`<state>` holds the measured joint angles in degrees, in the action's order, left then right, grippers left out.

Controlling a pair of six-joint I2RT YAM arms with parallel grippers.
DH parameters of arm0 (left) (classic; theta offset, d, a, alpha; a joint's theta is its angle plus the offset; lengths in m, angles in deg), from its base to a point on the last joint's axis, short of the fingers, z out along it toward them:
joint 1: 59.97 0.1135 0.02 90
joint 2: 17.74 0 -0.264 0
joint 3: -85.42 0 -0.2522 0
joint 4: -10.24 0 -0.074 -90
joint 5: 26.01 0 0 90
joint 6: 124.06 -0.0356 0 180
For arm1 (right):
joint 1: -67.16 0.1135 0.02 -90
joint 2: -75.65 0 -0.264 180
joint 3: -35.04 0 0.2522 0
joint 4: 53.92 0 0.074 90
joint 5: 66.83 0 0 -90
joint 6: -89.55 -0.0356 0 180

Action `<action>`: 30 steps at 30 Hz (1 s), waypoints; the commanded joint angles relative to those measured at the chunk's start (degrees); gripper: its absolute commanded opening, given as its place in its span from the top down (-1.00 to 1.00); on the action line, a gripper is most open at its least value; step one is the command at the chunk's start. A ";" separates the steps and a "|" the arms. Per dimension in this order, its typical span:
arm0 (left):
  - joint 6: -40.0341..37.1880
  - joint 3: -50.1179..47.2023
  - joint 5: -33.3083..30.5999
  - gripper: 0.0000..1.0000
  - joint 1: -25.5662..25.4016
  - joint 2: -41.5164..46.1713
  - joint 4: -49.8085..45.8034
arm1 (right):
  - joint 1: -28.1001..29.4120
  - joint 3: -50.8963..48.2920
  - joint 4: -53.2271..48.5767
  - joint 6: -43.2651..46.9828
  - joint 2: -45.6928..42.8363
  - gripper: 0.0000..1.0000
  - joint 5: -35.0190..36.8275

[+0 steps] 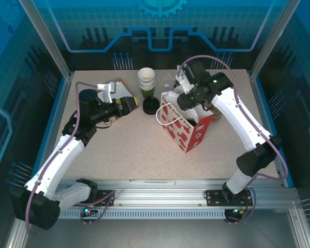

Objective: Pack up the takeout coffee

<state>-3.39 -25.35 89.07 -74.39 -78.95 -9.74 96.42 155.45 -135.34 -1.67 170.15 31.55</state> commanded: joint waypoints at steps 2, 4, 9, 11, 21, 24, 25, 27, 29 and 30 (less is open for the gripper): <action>-1.84 -0.04 -1.01 -0.43 -0.05 -0.23 -0.32 | -0.29 -2.40 1.33 0.67 -2.46 0.27 -0.97; -1.91 -0.26 -1.01 -0.43 -0.07 -0.18 -0.28 | -0.60 -3.25 2.20 0.84 -1.68 0.47 -1.90; -2.11 -0.31 -1.22 -0.43 -0.05 0.13 -0.57 | -0.83 -3.24 3.31 0.97 1.48 0.58 -3.55; -2.09 -0.39 -1.26 -0.43 -0.06 0.04 -0.71 | -0.77 -3.29 3.49 1.15 2.43 0.60 -3.65; -4.81 -2.97 -9.70 -0.44 -0.07 2.29 0.30 | -0.87 -4.66 7.49 0.54 -7.31 0.21 -3.48; -7.08 -5.87 -17.77 -0.47 -0.01 3.99 1.77 | -1.90 -9.66 13.31 -0.01 -14.11 -0.01 -0.02; -7.75 -7.14 -20.53 -0.48 0.00 4.52 2.66 | -2.63 -11.64 15.38 -0.44 -16.45 -0.06 1.41; -9.45 -10.27 -27.10 -0.53 0.00 5.75 5.35 | -5.48 -16.43 20.16 -1.57 -21.46 -0.19 4.57; -10.95 -13.50 -33.40 -0.66 0.02 6.74 8.58 | -9.17 -21.26 24.58 -3.18 -25.89 -0.31 6.70; -11.72 -15.38 -36.83 -0.73 0.08 7.13 10.83 | -11.51 -24.24 27.60 -3.77 -28.08 -0.41 8.17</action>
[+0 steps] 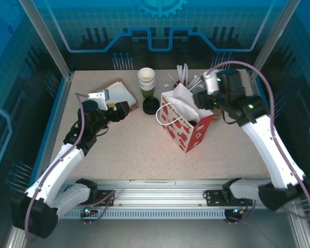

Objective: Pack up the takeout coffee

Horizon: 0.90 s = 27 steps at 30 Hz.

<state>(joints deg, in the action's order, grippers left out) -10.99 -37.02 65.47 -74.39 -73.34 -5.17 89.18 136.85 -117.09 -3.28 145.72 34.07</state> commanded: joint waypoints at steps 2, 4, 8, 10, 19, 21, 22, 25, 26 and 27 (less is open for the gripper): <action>-5.77 -6.87 -18.47 -0.85 0.46 1.65 10.46 | -8.78 -11.32 14.19 -3.51 -7.00 -0.69 9.48; -7.22 -9.27 -22.14 -0.97 1.49 0.92 14.42 | -13.43 -16.47 18.21 -5.17 -9.06 -0.81 13.51; -8.73 -11.84 -21.36 -0.98 6.84 -3.91 19.31 | -23.16 -26.35 24.96 -9.87 -10.15 -1.00 16.65; -8.79 -12.21 -19.76 -0.98 9.44 -7.13 20.47 | -25.77 -30.36 27.74 -11.29 -9.27 -0.99 18.53; -15.63 -13.68 -14.94 -0.98 13.30 -18.99 28.96 | -25.04 -47.69 49.33 -8.40 2.96 -0.99 16.28; -16.94 -14.29 -14.45 -0.98 13.37 -19.32 31.11 | -23.58 -50.36 54.95 -6.28 5.09 -1.00 14.94; -18.34 -14.82 -14.11 -0.98 13.40 -19.29 32.30 | -22.74 -52.21 58.71 -4.98 5.49 -1.00 14.16; -21.53 -16.67 -13.73 -0.98 13.49 -19.66 36.23 | -21.64 -56.93 67.84 -3.52 5.44 -1.00 9.81; -21.27 -16.60 -13.58 -0.97 13.68 -19.47 35.03 | -21.63 -57.71 69.62 -3.28 5.48 -0.99 8.89; -21.10 -16.92 -13.38 -0.98 13.80 -19.46 35.45 | -21.59 -58.29 70.89 -2.84 5.65 -1.00 8.43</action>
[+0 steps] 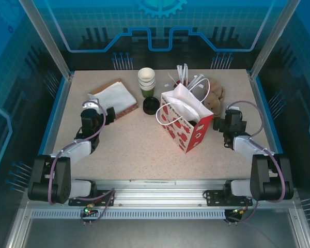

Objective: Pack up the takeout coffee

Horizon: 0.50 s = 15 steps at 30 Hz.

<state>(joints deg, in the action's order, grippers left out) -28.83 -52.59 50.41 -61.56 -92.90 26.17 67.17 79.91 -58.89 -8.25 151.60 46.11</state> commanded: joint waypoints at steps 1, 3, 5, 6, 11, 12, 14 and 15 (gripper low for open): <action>-3.17 -1.59 2.47 -0.98 1.04 -0.14 4.80 | 0.31 -1.91 14.09 2.66 -0.18 -0.99 -4.18; -3.51 -1.33 4.32 -0.98 1.23 -0.42 4.32 | 0.28 -3.12 16.60 3.15 -0.33 -1.00 -5.27; -3.87 -1.31 6.09 -0.98 1.32 -1.12 4.28 | 0.19 -3.93 18.29 3.70 -0.16 -1.00 -6.04; -4.00 -1.75 6.60 -0.98 1.32 -1.62 5.05 | 0.05 -4.52 19.50 4.04 0.12 -1.00 -6.36; -4.26 -6.00 6.96 -0.98 1.32 -6.38 15.19 | -0.10 -6.23 21.94 4.73 -0.68 -0.99 -8.00; -4.31 -6.70 7.23 -0.98 1.32 -7.95 18.29 | -0.10 -6.53 22.28 5.07 -0.83 -1.00 -8.63; -4.55 -7.33 8.15 -0.98 1.32 -11.27 22.67 | 0.12 -7.60 23.41 5.33 -1.76 -0.99 -9.34; -4.87 -7.23 8.62 -0.97 1.32 -12.45 23.39 | 0.25 -8.32 24.29 5.22 -2.32 -1.00 -10.02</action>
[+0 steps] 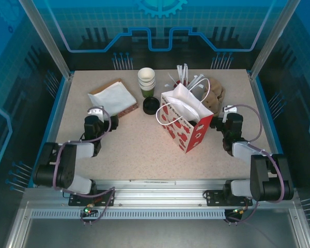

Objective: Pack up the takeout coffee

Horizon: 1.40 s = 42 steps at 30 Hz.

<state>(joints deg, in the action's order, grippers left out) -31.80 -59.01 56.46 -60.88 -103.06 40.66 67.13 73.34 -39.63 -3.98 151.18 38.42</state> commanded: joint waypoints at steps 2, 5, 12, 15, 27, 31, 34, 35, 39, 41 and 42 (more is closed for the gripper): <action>-1.93 -0.21 2.39 -0.98 0.57 -3.08 8.44 | 0.24 -4.17 9.27 -0.40 -2.81 -1.00 -4.69; -1.74 0.01 1.69 -0.98 0.59 -3.27 7.95 | 0.74 -5.09 12.44 -0.52 -2.08 -0.99 -6.01; -1.58 0.09 1.00 -0.98 0.60 -3.24 7.83 | 2.69 -4.83 19.82 0.60 5.33 -0.99 -6.35; -1.64 0.13 0.92 -0.98 0.56 -3.25 7.80 | 3.59 -4.81 23.67 1.56 9.83 -1.00 -5.87; -1.65 0.05 1.02 -0.97 0.56 -3.21 7.92 | 4.91 -0.85 17.12 2.36 10.53 -1.00 -3.89; -1.65 0.08 1.03 -0.98 0.59 -3.27 7.86 | 4.90 -0.89 17.12 2.33 10.52 -1.00 -3.91; -1.65 0.08 1.03 -0.98 0.58 -3.23 7.89 | 4.87 -0.87 17.14 2.46 10.52 -1.00 -3.90; -1.65 0.04 1.00 -0.98 0.56 -3.24 7.85 | 4.87 -0.89 17.12 2.39 10.52 -1.00 -3.90; -1.65 0.08 1.04 -0.98 0.56 -3.25 7.86 | 4.90 -0.89 17.12 2.47 10.52 -1.00 -3.86; -1.65 0.08 1.01 -0.97 0.60 -3.28 7.84 | 4.89 -0.89 17.12 2.39 10.56 -0.99 -3.88; -1.65 0.07 1.03 -0.98 0.53 -3.32 7.84 | 4.95 -0.89 17.12 2.40 10.52 -1.00 -3.84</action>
<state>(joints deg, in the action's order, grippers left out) -32.74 -59.27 57.01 -60.88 -106.28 46.17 71.37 71.67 -23.11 -2.28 161.45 33.63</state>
